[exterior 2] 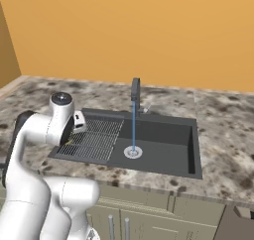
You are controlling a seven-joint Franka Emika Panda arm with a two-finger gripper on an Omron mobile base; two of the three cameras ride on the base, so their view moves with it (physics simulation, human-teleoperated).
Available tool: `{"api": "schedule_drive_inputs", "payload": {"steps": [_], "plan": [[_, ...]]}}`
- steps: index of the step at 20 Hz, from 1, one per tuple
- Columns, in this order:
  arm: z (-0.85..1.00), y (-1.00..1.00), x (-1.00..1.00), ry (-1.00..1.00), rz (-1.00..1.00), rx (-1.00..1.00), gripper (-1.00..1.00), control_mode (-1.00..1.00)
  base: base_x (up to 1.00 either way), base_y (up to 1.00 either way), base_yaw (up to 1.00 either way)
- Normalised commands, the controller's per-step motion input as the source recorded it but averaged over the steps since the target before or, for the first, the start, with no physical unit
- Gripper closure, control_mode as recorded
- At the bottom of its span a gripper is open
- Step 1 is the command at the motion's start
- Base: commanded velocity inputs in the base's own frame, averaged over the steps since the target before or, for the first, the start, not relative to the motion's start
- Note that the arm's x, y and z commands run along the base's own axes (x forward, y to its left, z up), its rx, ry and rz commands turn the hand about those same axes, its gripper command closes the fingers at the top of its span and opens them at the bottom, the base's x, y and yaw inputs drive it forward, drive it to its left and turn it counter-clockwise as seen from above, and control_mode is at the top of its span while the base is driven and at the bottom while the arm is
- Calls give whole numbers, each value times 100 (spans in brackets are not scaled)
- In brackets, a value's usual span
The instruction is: Soak the sponge with water for a few seconds and then drop it inside the sink.
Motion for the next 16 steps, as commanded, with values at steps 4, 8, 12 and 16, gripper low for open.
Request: {"api": "schedule_drive_inputs", "payload": {"steps": [4,8,12,16], "plan": [[9,-50,-13,-4,13,0,100,-100,0,0,0],[11,-46,-24,-7,13,2,100,-100,0,0,0],[13,-46,-32,-9,11,0,100,-100,0,0,0],[3,-56,-17,-9,7,0,100,-100,0,0,0]]}}
